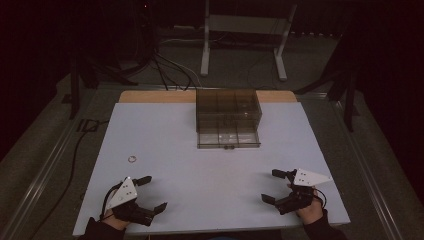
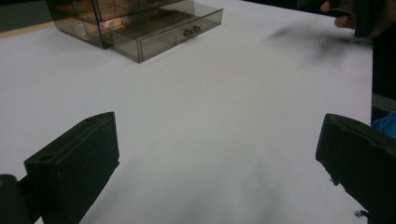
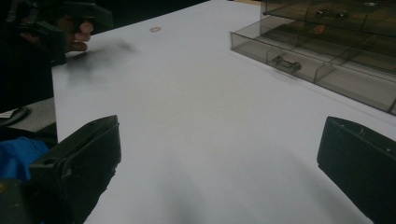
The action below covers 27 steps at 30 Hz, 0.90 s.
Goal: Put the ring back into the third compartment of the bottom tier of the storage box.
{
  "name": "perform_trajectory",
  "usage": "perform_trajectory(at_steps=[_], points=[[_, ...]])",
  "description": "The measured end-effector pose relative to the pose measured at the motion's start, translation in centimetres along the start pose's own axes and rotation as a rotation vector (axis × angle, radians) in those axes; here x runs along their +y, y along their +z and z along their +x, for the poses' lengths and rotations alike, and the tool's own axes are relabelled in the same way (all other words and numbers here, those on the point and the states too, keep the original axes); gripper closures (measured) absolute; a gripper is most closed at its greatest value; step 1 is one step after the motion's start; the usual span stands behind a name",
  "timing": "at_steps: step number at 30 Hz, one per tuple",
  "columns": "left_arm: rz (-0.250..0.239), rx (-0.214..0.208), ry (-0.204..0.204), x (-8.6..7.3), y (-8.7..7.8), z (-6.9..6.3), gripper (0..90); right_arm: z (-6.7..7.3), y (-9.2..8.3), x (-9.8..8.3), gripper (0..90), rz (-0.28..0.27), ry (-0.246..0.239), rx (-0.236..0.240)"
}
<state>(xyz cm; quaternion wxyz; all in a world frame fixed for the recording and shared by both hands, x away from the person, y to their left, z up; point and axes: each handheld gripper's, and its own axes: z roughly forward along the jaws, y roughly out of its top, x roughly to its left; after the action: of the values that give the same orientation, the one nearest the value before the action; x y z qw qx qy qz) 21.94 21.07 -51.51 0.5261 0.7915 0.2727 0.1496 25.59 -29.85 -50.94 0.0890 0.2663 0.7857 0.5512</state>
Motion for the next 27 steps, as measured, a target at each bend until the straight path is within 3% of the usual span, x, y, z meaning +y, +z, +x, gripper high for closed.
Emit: perform_trajectory(at_steps=[15, 27], points=[[0.030, -0.033, 0.005, 0.2, 0.3, -0.4, 0.5, 0.3, 0.2, 0.1, 0.0, 0.011, 0.002, 0.018], [0.058, -0.100, 0.015, 1.2, 0.6, -1.3, 0.5, 0.5, 0.1, 0.2, 0.0, 0.005, 0.000, 0.021]])
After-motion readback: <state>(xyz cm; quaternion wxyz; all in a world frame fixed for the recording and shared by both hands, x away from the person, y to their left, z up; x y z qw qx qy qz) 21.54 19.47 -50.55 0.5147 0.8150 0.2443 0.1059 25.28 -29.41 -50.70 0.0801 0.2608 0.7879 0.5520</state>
